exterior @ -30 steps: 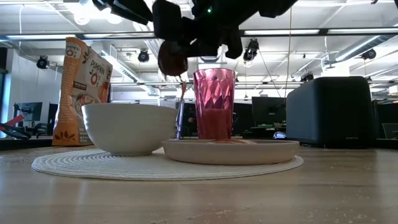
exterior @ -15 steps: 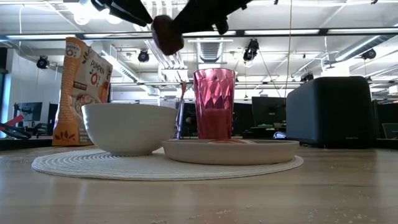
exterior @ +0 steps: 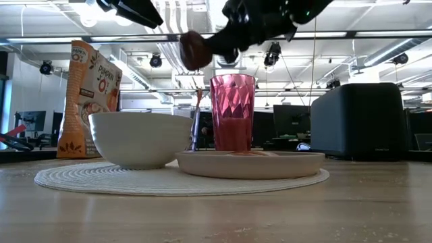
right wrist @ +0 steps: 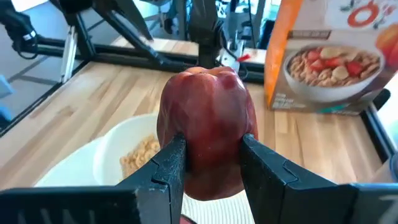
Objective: Arrange a breakfast setting
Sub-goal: Put the red apple on the white mat
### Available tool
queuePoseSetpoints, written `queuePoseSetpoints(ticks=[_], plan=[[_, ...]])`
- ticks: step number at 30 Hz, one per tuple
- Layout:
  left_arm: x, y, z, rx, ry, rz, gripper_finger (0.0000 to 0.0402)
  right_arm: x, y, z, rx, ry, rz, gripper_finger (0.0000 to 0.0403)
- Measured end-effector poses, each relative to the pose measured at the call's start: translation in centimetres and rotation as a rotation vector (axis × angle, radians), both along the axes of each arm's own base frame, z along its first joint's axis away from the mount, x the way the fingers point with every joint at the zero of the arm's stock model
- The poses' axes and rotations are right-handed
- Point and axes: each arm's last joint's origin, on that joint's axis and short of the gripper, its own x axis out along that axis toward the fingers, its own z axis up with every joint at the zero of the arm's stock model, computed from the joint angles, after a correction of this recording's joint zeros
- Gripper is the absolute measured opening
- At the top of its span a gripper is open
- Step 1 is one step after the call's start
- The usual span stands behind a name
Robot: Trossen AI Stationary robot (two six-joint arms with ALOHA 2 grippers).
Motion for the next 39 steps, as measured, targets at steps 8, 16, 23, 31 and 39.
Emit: queuePoseSetpoints(ticks=[8,16,23,31,39], plan=[[0.0,0.0,0.0,0.001,-0.001,0.001,0.0194,1.4,-4.1,-4.0,0.042,-0.025,0.052,0.0116],[0.0,0.1,0.1,0.024,-0.01,0.028,0.0194,2.8,-6.5,-7.2,0.086,-0.108,0.148,0.0116],[0.0,0.1,0.1,0.024,-0.01,0.028,0.0194,2.0,-8.1,-8.0,0.192,-0.097,0.224,0.0116],[-0.1,0.1,0.1,0.035,-0.014,0.041,0.0194,1.1,-9.0,-7.8,0.212,-0.135,0.352,0.0116],[0.0,0.1,0.1,0.035,-0.015,0.041,0.0194,0.5,-10.0,-8.4,0.233,-0.146,0.402,0.0116]])
